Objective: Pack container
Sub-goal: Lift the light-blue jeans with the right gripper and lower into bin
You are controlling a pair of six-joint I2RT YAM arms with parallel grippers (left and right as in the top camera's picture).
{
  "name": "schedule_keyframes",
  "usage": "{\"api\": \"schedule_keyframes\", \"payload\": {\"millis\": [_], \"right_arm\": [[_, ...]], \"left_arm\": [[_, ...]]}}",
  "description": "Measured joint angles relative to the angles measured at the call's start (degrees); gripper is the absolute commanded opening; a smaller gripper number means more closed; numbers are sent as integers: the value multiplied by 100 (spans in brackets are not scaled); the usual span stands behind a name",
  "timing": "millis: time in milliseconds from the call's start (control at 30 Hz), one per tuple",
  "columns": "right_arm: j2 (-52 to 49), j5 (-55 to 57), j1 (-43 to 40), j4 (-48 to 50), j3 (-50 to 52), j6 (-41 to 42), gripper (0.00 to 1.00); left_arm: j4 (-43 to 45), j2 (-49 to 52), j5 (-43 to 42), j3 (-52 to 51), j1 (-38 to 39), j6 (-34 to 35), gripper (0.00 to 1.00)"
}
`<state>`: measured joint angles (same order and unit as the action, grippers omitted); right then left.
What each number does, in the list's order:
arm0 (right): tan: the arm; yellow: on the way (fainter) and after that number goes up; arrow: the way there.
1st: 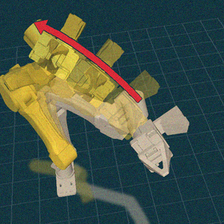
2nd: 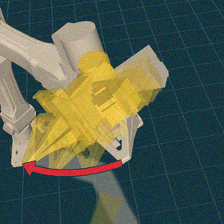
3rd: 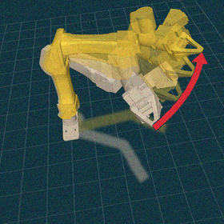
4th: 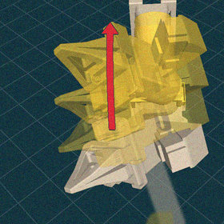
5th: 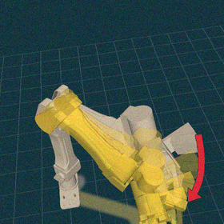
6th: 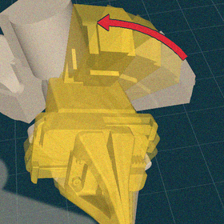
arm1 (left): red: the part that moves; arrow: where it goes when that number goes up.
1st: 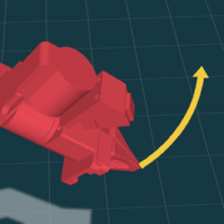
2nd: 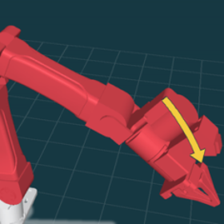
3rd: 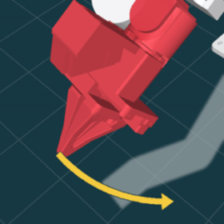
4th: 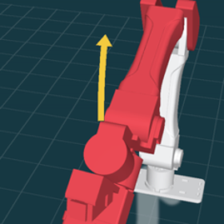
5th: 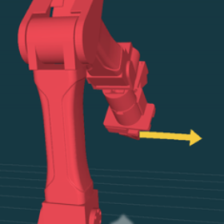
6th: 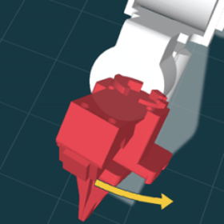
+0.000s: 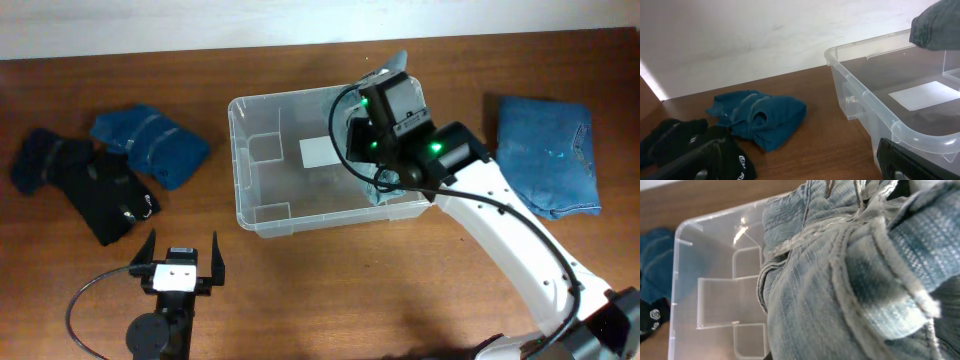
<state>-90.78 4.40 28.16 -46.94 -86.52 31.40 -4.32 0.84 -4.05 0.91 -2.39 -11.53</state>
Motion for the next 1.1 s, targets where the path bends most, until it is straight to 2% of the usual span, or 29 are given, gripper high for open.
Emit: {"api": "schedule_keyframes", "payload": {"millis": [200,233,300,400,433,700,933,1100], "right_arm": [[-317,-2,179,0,-7,120,4],[-369,-2,179,0,-7,162,14],[-468,4,179,-4,-7,212,48],[-501,63,179,-2,-7,273,68],[-501,114,179,-2,-20,289,70],[-501,463,105,46,-83,9,70],[-503,529,-129,24,-85,-535,52],[-509,566,-352,-7,-87,-911,52]], "left_arm": [[0,0,0,0,0,0,99],[0,0,0,0,0,0,99],[0,0,0,0,0,0,99],[0,0,0,0,0,0,99],[0,0,0,0,0,0,99],[0,0,0,0,0,0,99],[0,0,0,0,0,0,99],[0,0,0,0,0,0,99]]}}
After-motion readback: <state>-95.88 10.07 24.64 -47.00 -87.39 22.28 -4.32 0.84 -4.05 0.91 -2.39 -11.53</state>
